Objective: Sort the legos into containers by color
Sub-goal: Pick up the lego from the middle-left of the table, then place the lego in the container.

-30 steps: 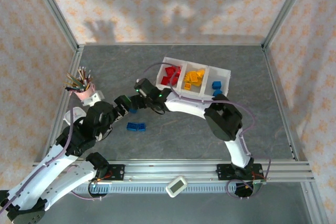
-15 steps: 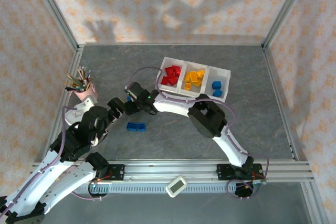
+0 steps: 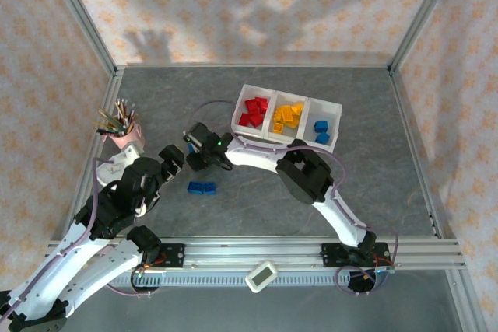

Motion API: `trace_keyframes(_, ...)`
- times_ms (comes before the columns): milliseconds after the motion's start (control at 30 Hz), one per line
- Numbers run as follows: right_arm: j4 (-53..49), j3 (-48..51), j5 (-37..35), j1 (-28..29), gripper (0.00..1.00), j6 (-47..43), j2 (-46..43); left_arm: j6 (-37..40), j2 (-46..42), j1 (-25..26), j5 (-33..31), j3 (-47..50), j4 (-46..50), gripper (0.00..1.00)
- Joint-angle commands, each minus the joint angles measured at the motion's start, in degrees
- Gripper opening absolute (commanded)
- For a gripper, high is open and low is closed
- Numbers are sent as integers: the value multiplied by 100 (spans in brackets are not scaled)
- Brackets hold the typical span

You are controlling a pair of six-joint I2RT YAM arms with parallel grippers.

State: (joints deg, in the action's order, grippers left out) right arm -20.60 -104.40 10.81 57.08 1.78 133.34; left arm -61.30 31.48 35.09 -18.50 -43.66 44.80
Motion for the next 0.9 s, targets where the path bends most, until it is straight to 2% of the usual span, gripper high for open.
trace_keyframes(0, -193, 43, -121, 7, 37, -74, -239, 29, 7, -46, -145, -15, 145, 99)
trace_keyframes(233, 125, 1075, -164, -148, 30, 290, -1229, 133, 76, -46, 18, -74, 2, 99)
trace_keyframes(333, 312, 1742, -91, -368, 30, 629, -1885, 235, 185, -46, 150, -129, -161, 99)
trace_keyframes(533, 314, 2827, -471, -904, 30, 1260, -3265, 619, 750, -48, 645, -221, -804, 99)
trace_keyframes(700, -84, 3456, -1113, -1584, 30, 1725, -4352, 988, 1440, -38, 1240, -279, -1532, 99)
trace_keyframes(867, -279, 3909, -1438, -2724, 30, 2070, -5046, 1205, 2130, 18, 1809, -312, -2305, 99)
